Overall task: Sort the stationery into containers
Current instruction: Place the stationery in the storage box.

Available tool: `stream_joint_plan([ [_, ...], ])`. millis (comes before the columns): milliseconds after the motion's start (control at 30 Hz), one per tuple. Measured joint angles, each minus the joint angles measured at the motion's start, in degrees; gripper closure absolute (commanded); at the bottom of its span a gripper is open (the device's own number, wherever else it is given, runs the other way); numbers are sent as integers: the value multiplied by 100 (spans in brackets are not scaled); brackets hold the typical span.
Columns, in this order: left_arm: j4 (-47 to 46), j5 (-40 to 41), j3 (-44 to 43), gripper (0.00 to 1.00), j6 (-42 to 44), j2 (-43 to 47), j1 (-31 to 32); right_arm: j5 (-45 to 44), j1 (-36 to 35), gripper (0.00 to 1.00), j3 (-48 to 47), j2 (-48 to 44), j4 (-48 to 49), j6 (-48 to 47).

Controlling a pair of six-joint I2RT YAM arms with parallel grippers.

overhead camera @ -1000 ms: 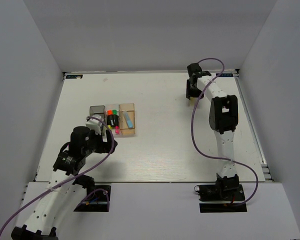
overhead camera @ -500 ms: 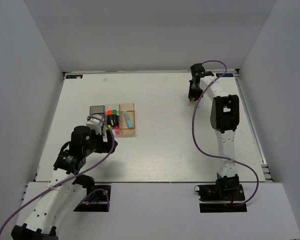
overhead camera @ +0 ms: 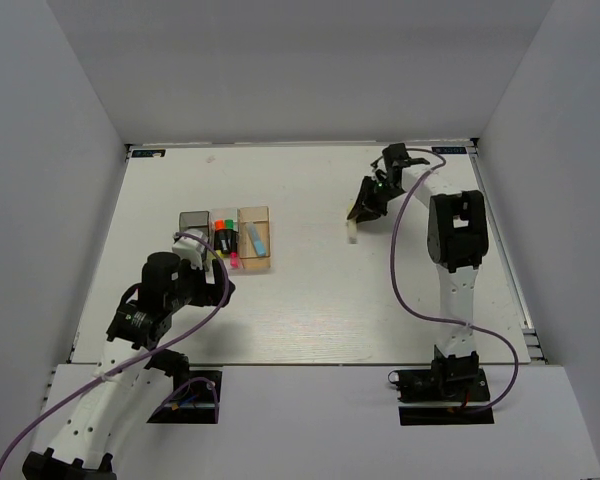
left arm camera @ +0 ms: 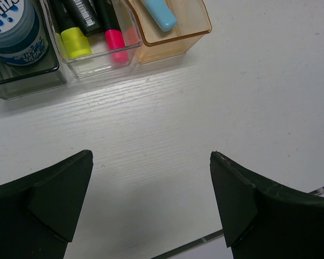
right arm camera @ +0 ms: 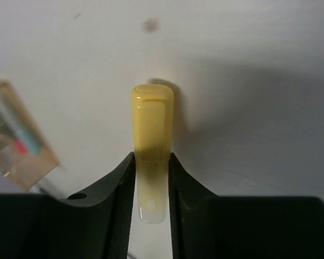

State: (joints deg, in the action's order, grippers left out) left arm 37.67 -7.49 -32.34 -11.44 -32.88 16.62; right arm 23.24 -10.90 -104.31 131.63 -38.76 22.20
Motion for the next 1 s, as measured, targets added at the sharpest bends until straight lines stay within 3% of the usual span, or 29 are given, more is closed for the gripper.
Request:
stream_joint_plan([
  [200,0,33,0,0,0,50,0,1532,-671,100,529,-459,560,511],
  [467,0,127,4,0,0,114,0,2000,-1891,100,-170,-844,1217,894],
  [667,-2,240,4,0,-2,153,0,1401,-2686,100,-1316,-479,1180,811],
  [1000,-4,315,7,0,0,192,0,-317,-3486,100,-1445,142,662,363],
])
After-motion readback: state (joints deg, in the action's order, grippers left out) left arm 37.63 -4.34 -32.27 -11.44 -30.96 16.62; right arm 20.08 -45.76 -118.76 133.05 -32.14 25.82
